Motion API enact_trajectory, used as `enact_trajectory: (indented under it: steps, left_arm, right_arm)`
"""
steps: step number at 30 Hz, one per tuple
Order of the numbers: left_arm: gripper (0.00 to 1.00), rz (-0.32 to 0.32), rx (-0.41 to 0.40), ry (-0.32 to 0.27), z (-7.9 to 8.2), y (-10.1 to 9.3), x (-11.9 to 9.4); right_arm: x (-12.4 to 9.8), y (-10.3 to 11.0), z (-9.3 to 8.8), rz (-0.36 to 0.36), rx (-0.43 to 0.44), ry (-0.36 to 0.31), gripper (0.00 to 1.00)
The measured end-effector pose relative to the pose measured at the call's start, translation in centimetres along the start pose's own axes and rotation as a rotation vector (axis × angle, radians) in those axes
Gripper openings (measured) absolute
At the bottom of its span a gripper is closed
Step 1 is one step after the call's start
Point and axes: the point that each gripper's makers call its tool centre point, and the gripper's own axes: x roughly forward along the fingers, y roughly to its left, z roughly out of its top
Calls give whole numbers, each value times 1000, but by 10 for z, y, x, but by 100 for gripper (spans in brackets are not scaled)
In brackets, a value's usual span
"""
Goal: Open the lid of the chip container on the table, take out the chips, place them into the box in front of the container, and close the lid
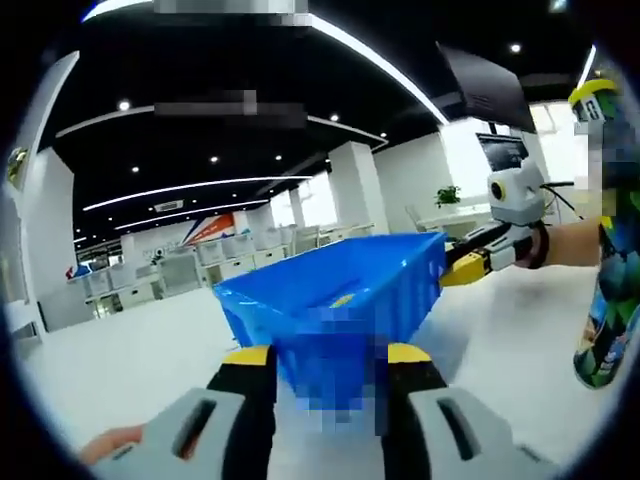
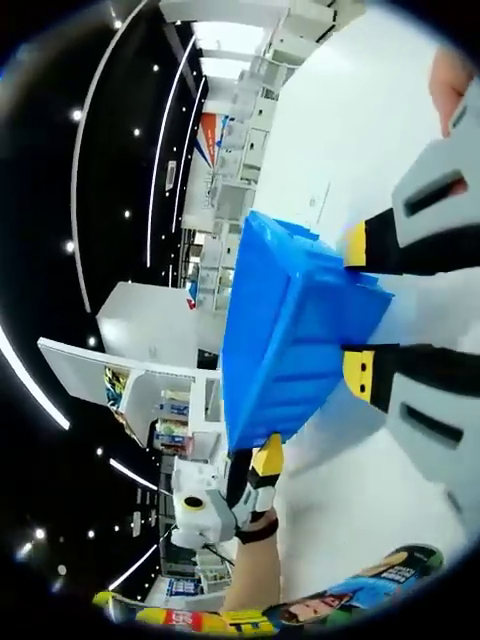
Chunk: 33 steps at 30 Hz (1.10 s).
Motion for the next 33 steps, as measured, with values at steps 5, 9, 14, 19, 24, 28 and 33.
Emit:
enact_trajectory:
  steps: [5, 9, 14, 19, 24, 28, 33]
  left_arm:
    - [40, -12, 48, 38, -20, -6, 1]
    - [40, -3, 52, 28, -19, -7, 0]
    - [55, 56, 158, 44, -25, -3, -4]
    - [86, 59, 120, 70, -32, -7, -26]
    - [89, 82, 81, 47, -25, -16, -66]
    - [95, 57, 118, 31, -15, -36, -103]
    - [95, 60, 173, 101, -3, -59, -161]
  right_arm:
    - [7, 5, -26, 10, 10, 59, 21]
    - [5, 3, -25, 9, 25, 39, 22]
    - [-2, -1, -32, 21, 69, 42, 28]
    - [-26, -7, -36, -36, 24, 48, 45]
    - [-62, 11, -32, -6, -8, -2, 68]
    - [-107, 43, -35, 94, -88, -13, 85]
    - [-167, 70, -25, 141, -226, -13, 96]
